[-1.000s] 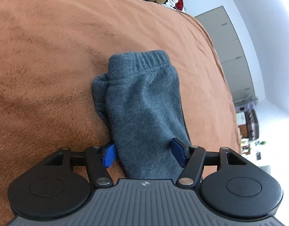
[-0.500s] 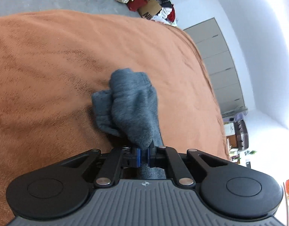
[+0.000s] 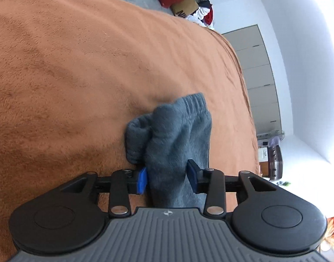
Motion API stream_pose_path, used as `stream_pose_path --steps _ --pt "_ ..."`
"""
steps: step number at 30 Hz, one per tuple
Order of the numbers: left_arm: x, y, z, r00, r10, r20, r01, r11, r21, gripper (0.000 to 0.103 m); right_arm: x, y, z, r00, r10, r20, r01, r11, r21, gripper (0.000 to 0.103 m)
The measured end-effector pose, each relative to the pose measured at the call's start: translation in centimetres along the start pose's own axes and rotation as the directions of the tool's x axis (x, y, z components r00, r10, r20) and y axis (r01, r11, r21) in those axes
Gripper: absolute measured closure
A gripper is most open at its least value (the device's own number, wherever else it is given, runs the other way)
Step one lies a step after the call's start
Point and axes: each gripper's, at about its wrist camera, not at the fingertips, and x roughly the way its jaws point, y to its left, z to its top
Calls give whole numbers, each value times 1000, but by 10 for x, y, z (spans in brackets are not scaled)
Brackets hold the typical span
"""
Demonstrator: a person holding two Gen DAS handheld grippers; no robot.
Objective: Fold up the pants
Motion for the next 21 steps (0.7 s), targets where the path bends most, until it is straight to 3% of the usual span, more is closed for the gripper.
stream_pose_path --steps 3,5,9,12,14,17,21 --pt "9 -4 -2 1000 10 14 -10 1000 10 56 -7 40 -11 999 32 13 -30 989 -146 70" --pt "16 -6 -4 1000 -2 29 2 1000 -8 53 -3 80 -28 997 74 -8 -73 959 -274 70" --pt "28 -6 -11 997 -9 78 13 999 -48 53 8 163 -93 984 139 -114 -178 837 -518 70" --pt "27 -3 -15 994 -23 105 28 999 -47 66 27 220 -160 960 167 -224 -274 728 -628 73" --pt "29 -2 -16 995 -4 101 8 999 -37 75 38 253 -206 940 181 -289 -334 662 -671 74" --pt "27 5 -15 995 -24 101 30 998 -57 78 54 301 -271 906 216 -365 -421 567 -708 77" --pt "25 12 -15 994 -41 102 47 997 -65 81 68 360 -337 879 256 -402 -476 503 -722 77"
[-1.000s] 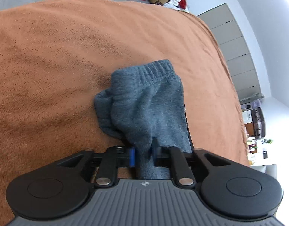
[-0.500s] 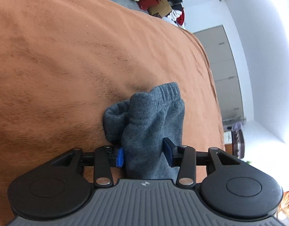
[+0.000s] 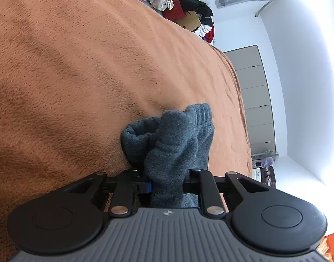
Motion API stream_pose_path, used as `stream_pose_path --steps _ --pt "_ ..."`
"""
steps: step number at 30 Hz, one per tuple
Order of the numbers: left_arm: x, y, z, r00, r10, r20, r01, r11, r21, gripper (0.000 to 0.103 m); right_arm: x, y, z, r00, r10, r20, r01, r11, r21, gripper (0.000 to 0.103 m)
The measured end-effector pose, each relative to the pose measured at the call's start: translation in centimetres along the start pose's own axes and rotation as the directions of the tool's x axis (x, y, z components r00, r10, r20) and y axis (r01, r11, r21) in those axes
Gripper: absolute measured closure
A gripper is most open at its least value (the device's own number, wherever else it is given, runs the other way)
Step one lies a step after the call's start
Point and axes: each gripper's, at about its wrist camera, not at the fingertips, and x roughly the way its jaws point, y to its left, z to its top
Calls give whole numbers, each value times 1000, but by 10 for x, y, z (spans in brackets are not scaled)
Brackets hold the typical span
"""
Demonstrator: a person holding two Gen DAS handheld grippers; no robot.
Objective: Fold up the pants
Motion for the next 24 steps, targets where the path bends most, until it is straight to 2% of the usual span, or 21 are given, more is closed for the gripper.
stream_pose_path --steps 4,6,10,17,20,22,24 --pt "-1 2 2 1000 -9 -3 9 1000 1 82 33 70 1 999 40 2 -40 999 -37 78" --pt "-3 4 3 1000 -13 -10 13 1000 9 82 50 97 2 999 35 11 -34 996 -77 78" --pt "-3 2 6 1000 -11 -18 12 999 47 82 70 126 0 999 22 25 -19 993 -116 78" --pt "-1 -11 8 999 -28 -17 28 998 54 88 76 138 -4 1000 25 6 -25 995 -92 78" --pt "-11 -23 3 996 -84 29 81 991 107 89 73 137 -3 999 28 36 -25 996 -84 78" --pt "-10 -30 -2 997 -67 43 61 987 146 89 69 134 -1 998 24 58 -19 997 -72 78" --pt "-7 -28 -2 998 -48 43 42 991 128 89 72 132 -2 997 5 72 -1 998 -61 78"
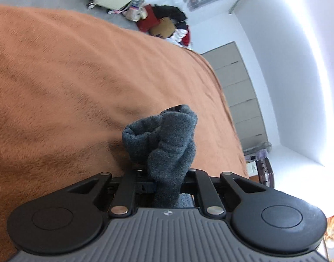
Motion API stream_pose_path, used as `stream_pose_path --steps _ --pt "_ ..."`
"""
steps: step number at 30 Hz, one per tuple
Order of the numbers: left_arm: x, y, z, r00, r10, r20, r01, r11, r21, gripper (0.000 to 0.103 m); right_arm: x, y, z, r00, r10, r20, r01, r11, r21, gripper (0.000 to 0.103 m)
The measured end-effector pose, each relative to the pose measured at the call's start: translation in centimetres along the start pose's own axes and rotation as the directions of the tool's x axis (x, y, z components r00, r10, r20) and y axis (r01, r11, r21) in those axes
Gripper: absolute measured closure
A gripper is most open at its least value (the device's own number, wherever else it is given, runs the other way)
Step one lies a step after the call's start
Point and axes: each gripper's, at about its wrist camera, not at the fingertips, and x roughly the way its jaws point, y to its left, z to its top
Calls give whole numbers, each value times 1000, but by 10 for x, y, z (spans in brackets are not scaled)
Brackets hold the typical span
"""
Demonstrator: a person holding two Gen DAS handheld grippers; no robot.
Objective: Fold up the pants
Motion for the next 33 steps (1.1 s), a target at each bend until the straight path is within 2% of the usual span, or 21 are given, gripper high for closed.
stream_pose_path --steps 2,4,6,9,12,13,15,18,22,26,28,31,33 --pt "2 4 1 1000 15 -1 -15 1000 -14 89 9 -2 -4 999 -37 -27 37 999 3 78" --pt "3 5 2 1000 23 -6 -23 1000 -6 89 23 -3 -12 993 -52 -108 52 999 -4 78" --pt "-1 0 1 1000 9 0 -9 1000 15 89 29 2 -22 992 -67 -106 62 997 -52 77" --pt "-12 -24 -6 997 -69 17 66 989 134 89 26 5 -26 994 -68 -84 62 996 -67 77" --pt "-20 -60 -20 993 -114 15 104 948 299 89 21 -6 -26 997 -36 -73 36 999 4 79" --pt "-22 -72 -25 991 -133 6 123 929 350 89 19 -9 -25 997 -25 -68 27 999 34 79" --pt "-24 -96 -39 986 -167 -13 154 868 472 89 14 -18 -26 998 8 -56 -3 995 100 79" --pt "-21 -123 -62 980 -191 -63 191 787 587 89 10 -27 -27 998 46 -49 -38 986 162 80" --pt "-17 -148 -93 965 -222 -136 255 696 672 89 3 -31 -29 997 59 -50 -51 985 163 83" --pt "-13 -164 -129 950 -224 -218 309 579 754 89 -21 -56 -34 997 72 -8 -67 962 264 82" --pt "-9 -167 -145 943 -212 -255 330 530 781 89 -31 -71 -37 998 60 -8 -54 949 310 81" --pt "0 -172 -177 935 -180 -307 356 438 826 89 -41 -88 -38 999 39 -4 -36 947 320 81" --pt "2 -171 -197 936 -150 -319 352 380 855 89 -48 -101 -39 1000 19 1 -18 940 341 82"
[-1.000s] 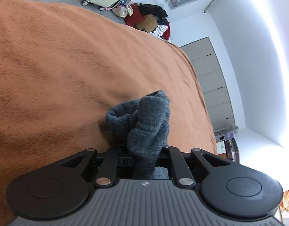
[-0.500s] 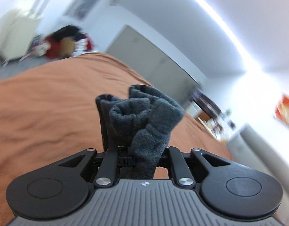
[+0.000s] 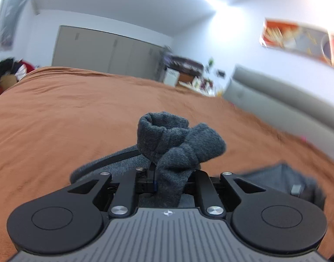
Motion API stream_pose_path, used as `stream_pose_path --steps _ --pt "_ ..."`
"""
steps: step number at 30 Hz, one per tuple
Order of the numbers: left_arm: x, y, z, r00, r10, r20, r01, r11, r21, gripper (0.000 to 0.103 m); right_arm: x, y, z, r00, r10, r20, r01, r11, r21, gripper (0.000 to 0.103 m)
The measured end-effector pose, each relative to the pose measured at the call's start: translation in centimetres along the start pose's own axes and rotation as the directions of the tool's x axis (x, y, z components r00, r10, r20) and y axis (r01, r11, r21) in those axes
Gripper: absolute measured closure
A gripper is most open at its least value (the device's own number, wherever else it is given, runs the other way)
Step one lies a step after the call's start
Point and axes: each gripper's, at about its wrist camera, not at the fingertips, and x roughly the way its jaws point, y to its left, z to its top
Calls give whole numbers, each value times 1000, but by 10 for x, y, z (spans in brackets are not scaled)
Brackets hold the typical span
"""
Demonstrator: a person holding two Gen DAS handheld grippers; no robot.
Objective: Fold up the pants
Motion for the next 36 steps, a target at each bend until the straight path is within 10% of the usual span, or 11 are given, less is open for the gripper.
stream_pose_path --steps 7,12,20,28,32,36 --pt "29 -38 -34 995 6 -97 4 994 108 87 -34 -43 2 999 -46 28 45 998 54 82" --pt "62 -59 -69 950 102 -294 -14 958 288 80 -46 -57 -1 998 -65 9 64 996 62 85" --pt "23 -63 -42 926 54 -373 62 954 292 34 -65 -74 17 998 -29 -59 35 995 94 82" --pt "-38 26 -27 957 80 -279 -85 996 -7 23 -71 -91 42 975 167 -144 -92 900 425 65" --pt "-32 80 -29 951 82 -299 -167 949 -269 26 -46 -84 43 964 142 -226 -24 889 457 61" --pt "-17 97 -36 926 114 -359 -230 926 -299 29 -31 -79 44 958 157 -241 -44 909 415 88"
